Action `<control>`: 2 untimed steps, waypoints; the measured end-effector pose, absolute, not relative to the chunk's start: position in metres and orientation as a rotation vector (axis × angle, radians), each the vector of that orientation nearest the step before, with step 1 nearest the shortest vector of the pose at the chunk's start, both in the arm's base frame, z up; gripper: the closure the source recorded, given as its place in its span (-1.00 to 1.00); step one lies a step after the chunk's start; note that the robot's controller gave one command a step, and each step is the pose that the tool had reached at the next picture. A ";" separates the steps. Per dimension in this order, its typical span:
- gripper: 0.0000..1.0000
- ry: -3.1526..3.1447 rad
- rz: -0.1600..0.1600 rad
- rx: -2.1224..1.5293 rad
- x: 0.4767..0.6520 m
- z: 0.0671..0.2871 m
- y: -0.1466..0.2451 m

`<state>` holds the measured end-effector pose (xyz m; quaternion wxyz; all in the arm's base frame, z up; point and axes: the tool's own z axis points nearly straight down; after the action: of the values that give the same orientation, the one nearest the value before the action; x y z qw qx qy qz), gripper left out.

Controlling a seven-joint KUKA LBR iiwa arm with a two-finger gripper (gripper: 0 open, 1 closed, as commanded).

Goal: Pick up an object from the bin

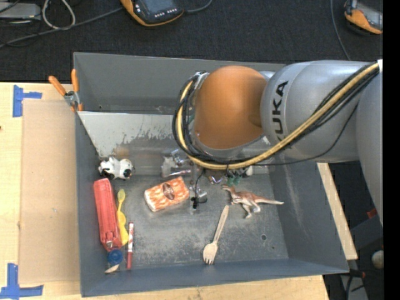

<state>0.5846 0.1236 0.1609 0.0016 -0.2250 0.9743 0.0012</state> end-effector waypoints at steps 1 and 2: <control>-1.00 3.112 0.006 -0.409 0.576 0.141 0.121; -1.00 3.079 0.006 -0.603 0.582 0.067 0.130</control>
Offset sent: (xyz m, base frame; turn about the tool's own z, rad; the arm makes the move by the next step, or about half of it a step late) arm -0.0025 0.0065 -0.0909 0.0656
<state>0.5824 0.1299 0.0667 0.0019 -0.1922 0.9813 0.0021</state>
